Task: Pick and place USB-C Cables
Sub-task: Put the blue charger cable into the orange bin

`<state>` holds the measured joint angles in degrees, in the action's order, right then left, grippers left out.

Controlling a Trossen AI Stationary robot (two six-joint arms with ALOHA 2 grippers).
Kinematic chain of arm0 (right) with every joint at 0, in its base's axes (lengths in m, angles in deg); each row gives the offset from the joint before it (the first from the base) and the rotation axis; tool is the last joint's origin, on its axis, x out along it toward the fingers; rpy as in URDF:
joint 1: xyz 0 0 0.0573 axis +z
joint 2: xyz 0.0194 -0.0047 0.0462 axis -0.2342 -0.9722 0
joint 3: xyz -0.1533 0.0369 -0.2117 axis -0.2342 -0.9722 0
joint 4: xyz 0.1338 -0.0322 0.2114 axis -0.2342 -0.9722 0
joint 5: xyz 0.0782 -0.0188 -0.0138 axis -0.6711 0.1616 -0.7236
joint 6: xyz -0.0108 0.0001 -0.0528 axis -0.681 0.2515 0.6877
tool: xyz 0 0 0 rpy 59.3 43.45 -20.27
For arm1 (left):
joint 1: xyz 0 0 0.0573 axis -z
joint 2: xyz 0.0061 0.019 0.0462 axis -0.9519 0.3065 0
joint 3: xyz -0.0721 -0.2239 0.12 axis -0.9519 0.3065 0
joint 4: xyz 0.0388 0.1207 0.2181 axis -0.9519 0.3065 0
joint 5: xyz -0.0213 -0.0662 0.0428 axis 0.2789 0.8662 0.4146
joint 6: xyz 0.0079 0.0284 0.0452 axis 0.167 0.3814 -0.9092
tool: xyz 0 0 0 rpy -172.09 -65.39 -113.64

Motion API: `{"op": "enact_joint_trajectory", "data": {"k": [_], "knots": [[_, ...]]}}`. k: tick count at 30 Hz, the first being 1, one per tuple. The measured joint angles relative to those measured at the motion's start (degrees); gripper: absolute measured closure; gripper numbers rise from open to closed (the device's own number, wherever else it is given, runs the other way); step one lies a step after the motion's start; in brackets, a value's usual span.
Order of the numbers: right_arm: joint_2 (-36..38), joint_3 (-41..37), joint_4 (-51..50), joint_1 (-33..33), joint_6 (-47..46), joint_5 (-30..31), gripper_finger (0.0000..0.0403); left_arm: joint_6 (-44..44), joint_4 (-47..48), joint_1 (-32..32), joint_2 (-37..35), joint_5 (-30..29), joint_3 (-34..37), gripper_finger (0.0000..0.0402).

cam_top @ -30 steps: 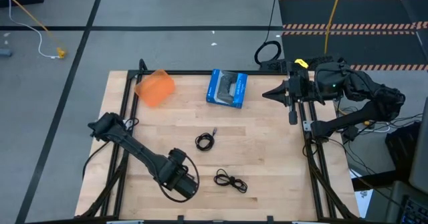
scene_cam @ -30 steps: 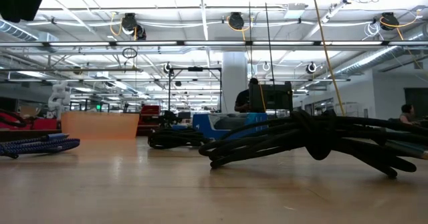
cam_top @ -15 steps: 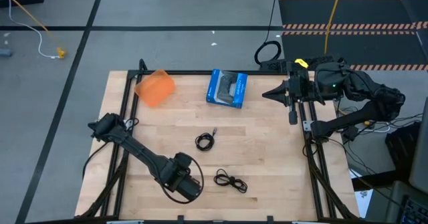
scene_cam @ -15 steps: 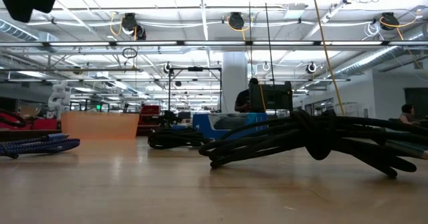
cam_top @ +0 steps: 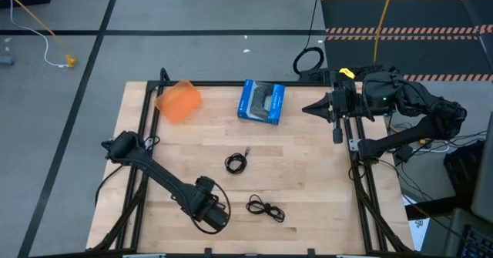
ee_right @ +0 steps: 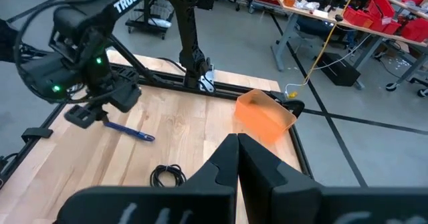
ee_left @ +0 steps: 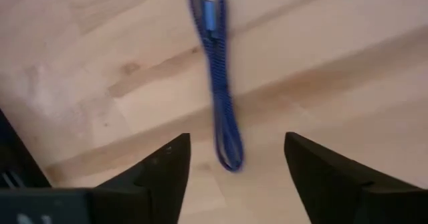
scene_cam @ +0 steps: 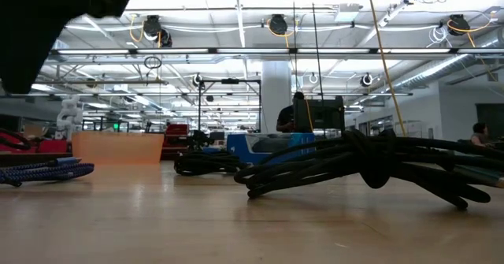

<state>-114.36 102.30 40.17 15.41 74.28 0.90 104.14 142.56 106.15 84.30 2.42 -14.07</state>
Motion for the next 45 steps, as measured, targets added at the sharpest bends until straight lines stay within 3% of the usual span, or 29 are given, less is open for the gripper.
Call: {"op": "enact_joint_trajectory", "data": {"k": [6, 10, 19, 31, 45], "knots": [[0.0, 0.0, -0.4, 0.0, 0.0, 0.0, 0.0403, 1.2, -5.9, 0.0, 0.0, 0.3, 6.5, 0.0113], [0.0, 0.0, -0.4, 0.0, 0.0, 0.0, 0.0403, 1.3, -10.5, 0.0, 0.0, 0.4, 9.9, 0.0118], [0.0, 0.0, -0.4, 0.0, 0.0, 0.0, 0.0403, 1.1, -16.8, -0.2, -0.1, 0.4, 15.4, 0.0169], [0.0, -5.6, 2.6, 0.0, 1.3, 0.0, 0.0403, 0.6, -17.9, -0.2, -0.2, 0.1, 15.8, 0.0240], [0.3, -5.9, 4.0, 0.0, 1.1, 0.1, 0.0403, 0.8, -17.4, -0.2, -0.1, -1.5, 15.9, 0.0372]]}}
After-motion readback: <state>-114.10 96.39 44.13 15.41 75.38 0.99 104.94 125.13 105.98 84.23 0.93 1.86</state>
